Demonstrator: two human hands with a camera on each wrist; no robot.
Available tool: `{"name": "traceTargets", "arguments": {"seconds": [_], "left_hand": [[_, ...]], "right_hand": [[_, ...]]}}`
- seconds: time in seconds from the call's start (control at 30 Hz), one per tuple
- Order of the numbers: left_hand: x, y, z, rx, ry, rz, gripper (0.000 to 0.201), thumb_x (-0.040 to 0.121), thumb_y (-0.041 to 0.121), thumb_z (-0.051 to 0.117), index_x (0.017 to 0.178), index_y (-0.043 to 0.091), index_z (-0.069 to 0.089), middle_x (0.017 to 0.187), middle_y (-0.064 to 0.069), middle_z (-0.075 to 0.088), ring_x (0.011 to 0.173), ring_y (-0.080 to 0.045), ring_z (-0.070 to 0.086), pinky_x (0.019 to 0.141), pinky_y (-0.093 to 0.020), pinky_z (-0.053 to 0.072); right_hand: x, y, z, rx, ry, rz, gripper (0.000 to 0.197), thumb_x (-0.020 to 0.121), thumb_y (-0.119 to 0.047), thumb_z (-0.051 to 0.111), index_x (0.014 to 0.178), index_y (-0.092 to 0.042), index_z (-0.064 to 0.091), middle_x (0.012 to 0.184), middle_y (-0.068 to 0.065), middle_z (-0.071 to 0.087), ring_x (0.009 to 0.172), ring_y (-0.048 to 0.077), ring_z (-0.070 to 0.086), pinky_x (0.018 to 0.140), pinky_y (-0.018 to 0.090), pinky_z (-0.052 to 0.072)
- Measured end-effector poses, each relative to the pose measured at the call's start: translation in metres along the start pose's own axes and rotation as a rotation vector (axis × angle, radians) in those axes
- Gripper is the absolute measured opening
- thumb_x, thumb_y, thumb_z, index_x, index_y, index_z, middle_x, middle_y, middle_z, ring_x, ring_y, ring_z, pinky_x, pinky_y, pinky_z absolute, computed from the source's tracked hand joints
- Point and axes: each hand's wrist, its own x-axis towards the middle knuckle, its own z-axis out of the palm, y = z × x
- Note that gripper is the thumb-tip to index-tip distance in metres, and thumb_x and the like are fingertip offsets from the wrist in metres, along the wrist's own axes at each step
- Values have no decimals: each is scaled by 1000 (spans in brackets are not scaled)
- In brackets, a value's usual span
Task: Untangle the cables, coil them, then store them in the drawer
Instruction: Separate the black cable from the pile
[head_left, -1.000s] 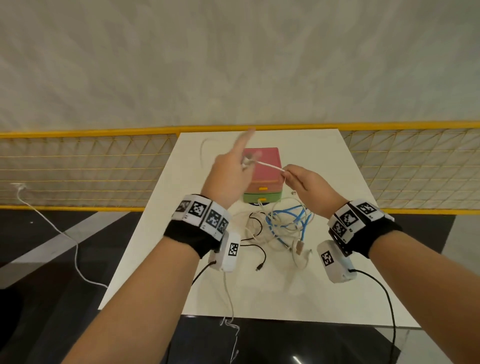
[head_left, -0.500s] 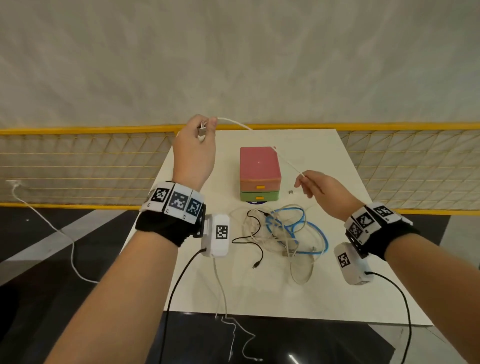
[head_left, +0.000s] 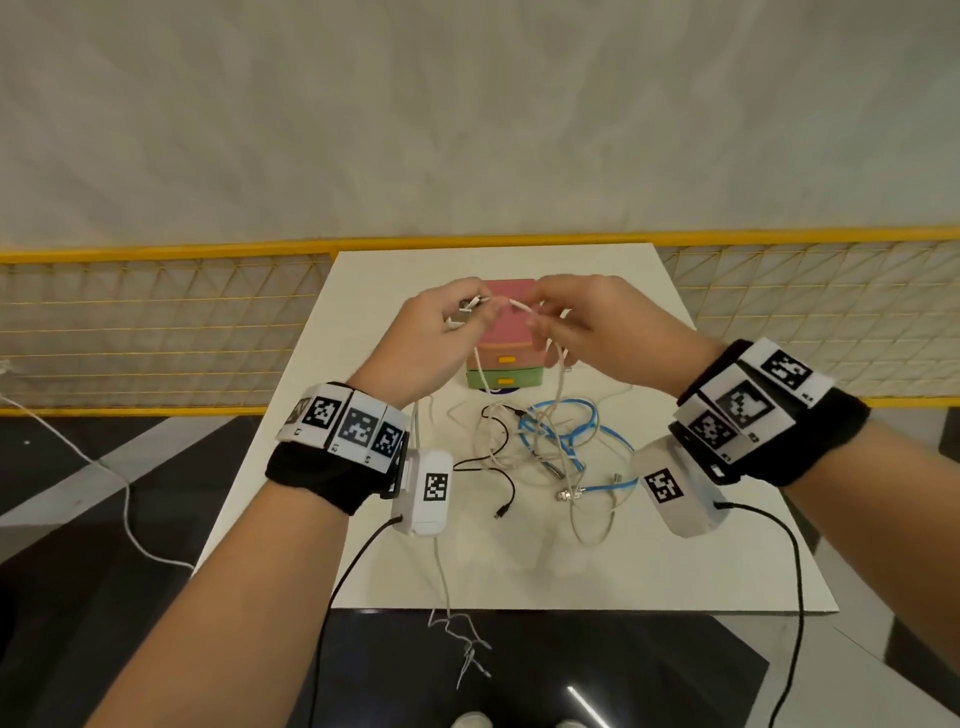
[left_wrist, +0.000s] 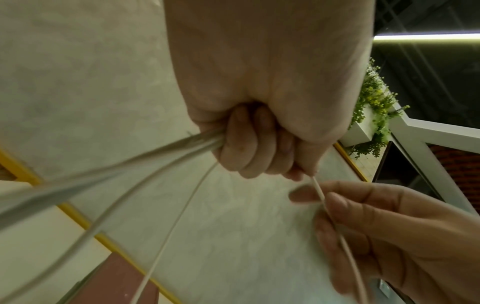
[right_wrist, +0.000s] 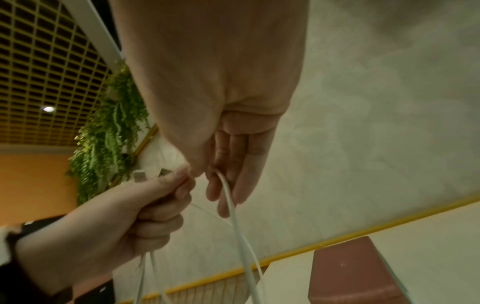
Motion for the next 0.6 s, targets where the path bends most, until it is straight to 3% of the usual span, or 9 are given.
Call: {"name": "traceTargets", "arguments": {"seconds": [0.07,0.13,0.2,0.27,0.37,0.43,0.5,0.57,0.6], "left_hand": [[-8,2,-2,-34,4,10,12,97,29,55,95,19,62,86,17,60,75,10,54,73,-11,41],[-14,1,-7,-104,93,-32,20,96,31,56,112,19,59,93,20,60,75,13,54,74,-11,41],[-20,-2,-12,-141,172,-94,23,95,35,58,115,24,58,89,20,57,67,12,53,71,-17,40],[-24,-3,-15,-182,168,-126,21,94,32,60,111,20,59,72,22,52,54,8,49,61,-17,37],[-32,5,-12,-323,98,-136,14,95,29,58,97,15,56,51,16,41,39,-2,33,43,-17,26],[-35,14,-10,-471,41,-149,19,98,30,51,88,15,51,51,12,32,40,-8,21,40,-19,16],[-37,24,-8,-569,-18,-157,29,101,32,43,82,11,43,53,6,26,41,-9,16,41,-21,11],[-37,31,-5,-594,-32,-132,33,102,34,40,80,10,39,54,1,22,41,-10,16,40,-22,13],[-36,34,-3,-595,-22,-122,33,102,34,39,78,11,38,54,0,21,40,-10,16,39,-21,15]], "right_hand": [[-6,-10,5,-11,-65,31,11,93,-13,53,90,-9,63,73,0,71,60,18,70,55,29,57],[-15,-22,7,-6,-300,79,12,92,-13,55,89,-8,65,75,2,74,63,20,71,58,32,59],[-25,-34,10,-40,-620,71,17,91,-25,58,87,-12,69,76,0,75,68,17,71,64,31,58],[-31,-42,15,-90,-754,106,35,89,-43,57,78,-14,72,71,-1,75,66,13,70,69,27,56],[-22,-38,18,-225,-482,21,42,91,-47,51,72,-15,70,61,-1,69,51,3,60,56,16,48],[-13,-35,19,-273,-290,-71,30,93,-36,52,86,-12,69,64,-9,60,54,-8,54,52,7,38],[-8,-36,24,-160,-274,-50,23,93,-29,55,101,-9,63,69,-15,59,55,-14,52,54,5,38],[-8,-38,36,83,-364,18,24,92,-25,57,108,-8,55,71,-22,64,50,-2,57,51,9,41],[-8,-40,43,203,-395,46,25,92,-24,57,110,-8,51,74,-23,65,50,4,58,51,17,46]]}}
